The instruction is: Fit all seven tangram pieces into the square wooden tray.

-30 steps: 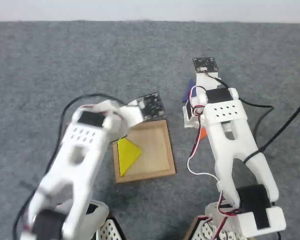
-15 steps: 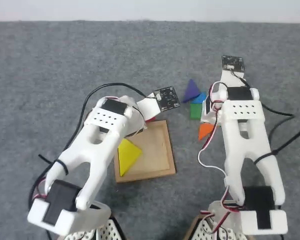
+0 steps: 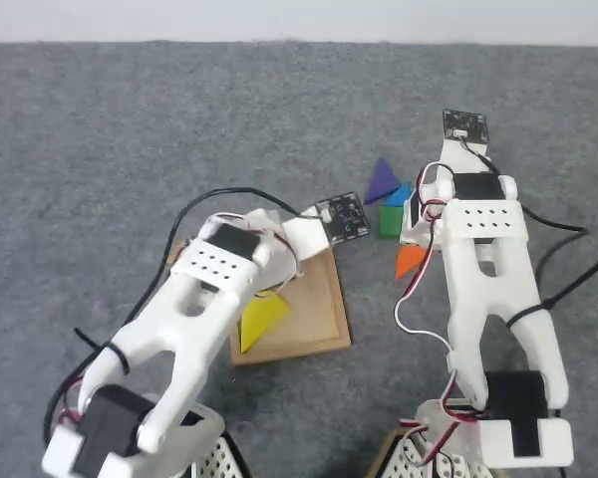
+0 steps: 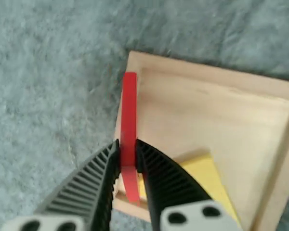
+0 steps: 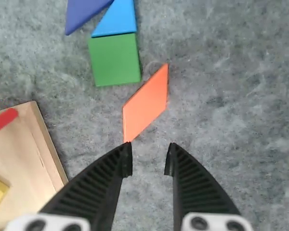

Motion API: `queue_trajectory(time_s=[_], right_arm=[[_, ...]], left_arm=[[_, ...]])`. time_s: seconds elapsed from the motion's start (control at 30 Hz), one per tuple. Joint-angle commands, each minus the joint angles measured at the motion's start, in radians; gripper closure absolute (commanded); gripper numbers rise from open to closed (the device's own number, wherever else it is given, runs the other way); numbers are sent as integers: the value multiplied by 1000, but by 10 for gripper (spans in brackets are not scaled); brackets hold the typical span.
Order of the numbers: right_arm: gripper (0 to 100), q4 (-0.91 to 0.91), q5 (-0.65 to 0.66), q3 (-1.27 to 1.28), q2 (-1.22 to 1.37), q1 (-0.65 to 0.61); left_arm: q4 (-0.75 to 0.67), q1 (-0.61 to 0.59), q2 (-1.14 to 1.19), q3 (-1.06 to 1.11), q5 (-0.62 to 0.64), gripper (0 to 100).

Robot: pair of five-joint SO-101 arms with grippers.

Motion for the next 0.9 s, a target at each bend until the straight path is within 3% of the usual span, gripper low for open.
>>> queue_trajectory(time_s=[0.0, 0.4, 0.87], right_arm=[[879, -13, -11, -55, -62, 15], [879, -13, -8, -55, -62, 13], [879, -13, -6, -55, -62, 8]], left_arm=[[-26, 34, -34, -2, -28, 989], [-160, 48, -32, 113, -112, 989], [-147, -21, -41, 214, -172, 989]])
